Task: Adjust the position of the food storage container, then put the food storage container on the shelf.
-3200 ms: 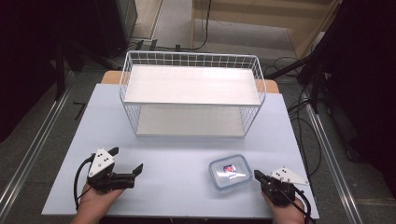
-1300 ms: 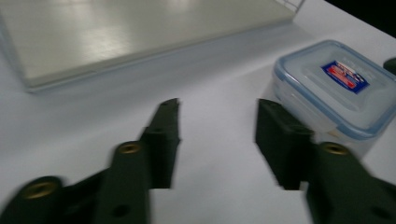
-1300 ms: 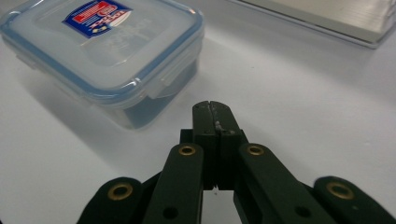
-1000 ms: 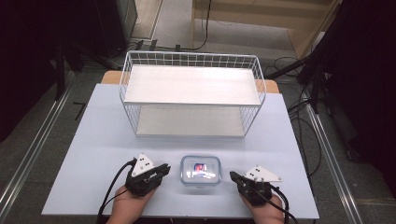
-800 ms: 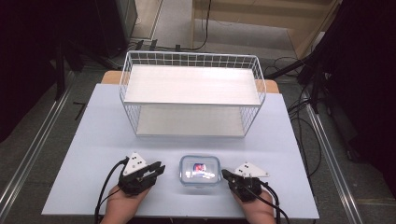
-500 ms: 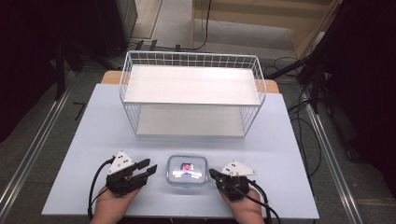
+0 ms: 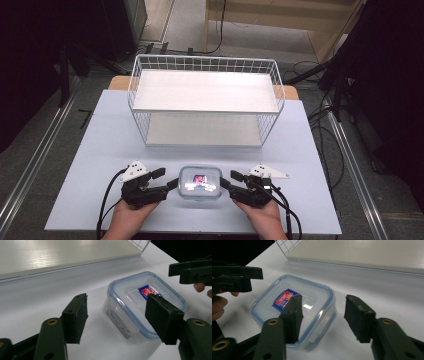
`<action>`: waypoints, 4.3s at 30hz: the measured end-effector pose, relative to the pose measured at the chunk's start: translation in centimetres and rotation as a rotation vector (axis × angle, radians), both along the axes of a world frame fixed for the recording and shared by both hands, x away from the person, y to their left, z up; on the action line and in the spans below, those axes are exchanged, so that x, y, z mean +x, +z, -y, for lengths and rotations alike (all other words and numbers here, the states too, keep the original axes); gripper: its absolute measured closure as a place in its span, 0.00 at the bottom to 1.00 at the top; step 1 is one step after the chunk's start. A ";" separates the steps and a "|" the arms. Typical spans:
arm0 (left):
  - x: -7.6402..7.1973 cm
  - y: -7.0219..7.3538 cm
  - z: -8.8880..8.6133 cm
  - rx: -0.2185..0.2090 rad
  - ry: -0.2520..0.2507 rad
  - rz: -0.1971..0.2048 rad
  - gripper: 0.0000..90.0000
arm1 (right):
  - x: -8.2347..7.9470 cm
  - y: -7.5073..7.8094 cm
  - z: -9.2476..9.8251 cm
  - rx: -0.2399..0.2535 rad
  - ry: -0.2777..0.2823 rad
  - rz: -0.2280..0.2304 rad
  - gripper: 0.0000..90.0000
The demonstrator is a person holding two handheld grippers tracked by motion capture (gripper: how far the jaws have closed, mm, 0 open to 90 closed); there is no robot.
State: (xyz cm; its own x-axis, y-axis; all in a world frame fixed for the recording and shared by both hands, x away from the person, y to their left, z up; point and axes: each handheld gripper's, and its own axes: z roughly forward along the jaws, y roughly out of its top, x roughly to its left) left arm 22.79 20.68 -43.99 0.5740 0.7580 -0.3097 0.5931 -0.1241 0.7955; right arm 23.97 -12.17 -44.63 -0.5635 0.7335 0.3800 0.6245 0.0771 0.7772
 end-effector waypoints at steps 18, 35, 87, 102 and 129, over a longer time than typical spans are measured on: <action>1.4 -1.7 2.2 -0.087 -0.088 -0.155 0.19 | 0.5 -1.5 -1.7 -0.005 0.020 -0.102 0.29; 1.9 -3.2 1.9 -0.197 -0.109 -0.282 0.30 | 0.9 -3.6 0.0 0.182 0.071 -0.254 0.30; 0.3 -1.4 1.6 -0.125 -0.147 -0.153 0.57 | -0.2 -2.3 0.6 0.216 0.102 -0.230 0.58; -0.2 -0.9 1.9 -0.107 -0.143 -0.054 0.57 | -0.7 -1.2 0.4 0.171 0.097 -0.105 0.58; -1.4 5.0 2.0 -0.093 -0.140 0.241 0.57 | -1.5 4.5 0.3 0.185 0.098 0.199 0.57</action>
State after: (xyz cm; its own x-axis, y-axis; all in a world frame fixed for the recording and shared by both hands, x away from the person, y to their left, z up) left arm 21.44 18.72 -38.98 0.7365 0.6410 -0.2160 0.3675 -0.1111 0.9234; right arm 22.46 -12.46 -40.18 -0.7048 0.6009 0.3770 0.4550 -0.0248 0.8902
